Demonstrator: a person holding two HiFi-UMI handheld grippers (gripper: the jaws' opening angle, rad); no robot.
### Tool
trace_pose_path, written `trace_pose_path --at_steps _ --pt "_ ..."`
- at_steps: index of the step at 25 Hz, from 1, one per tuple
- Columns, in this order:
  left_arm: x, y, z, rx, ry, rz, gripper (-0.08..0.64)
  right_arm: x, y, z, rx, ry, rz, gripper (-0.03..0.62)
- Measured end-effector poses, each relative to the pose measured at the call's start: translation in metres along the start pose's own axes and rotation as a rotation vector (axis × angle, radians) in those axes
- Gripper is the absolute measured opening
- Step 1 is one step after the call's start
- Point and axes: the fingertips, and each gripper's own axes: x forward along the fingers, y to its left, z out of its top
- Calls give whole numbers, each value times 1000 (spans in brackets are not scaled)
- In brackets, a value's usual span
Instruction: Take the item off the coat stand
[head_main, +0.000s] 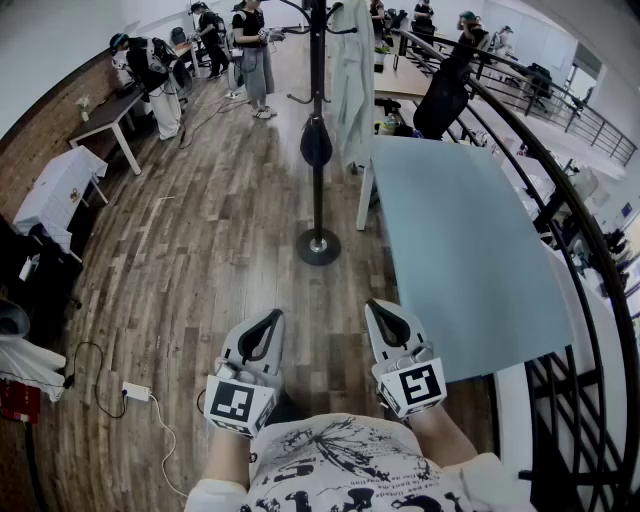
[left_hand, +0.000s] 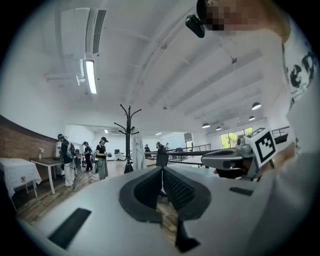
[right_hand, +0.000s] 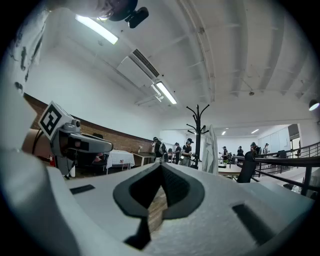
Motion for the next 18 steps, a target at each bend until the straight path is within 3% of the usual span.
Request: trace_pose_path --at_steps 15,18 --pt "29 18 -6 -16 37 -25 5 27 -11 -4 43 6 -21 -8" --pt "35 34 -12 -14 82 -29 5 48 -11 -6 81 14 -28 -8"
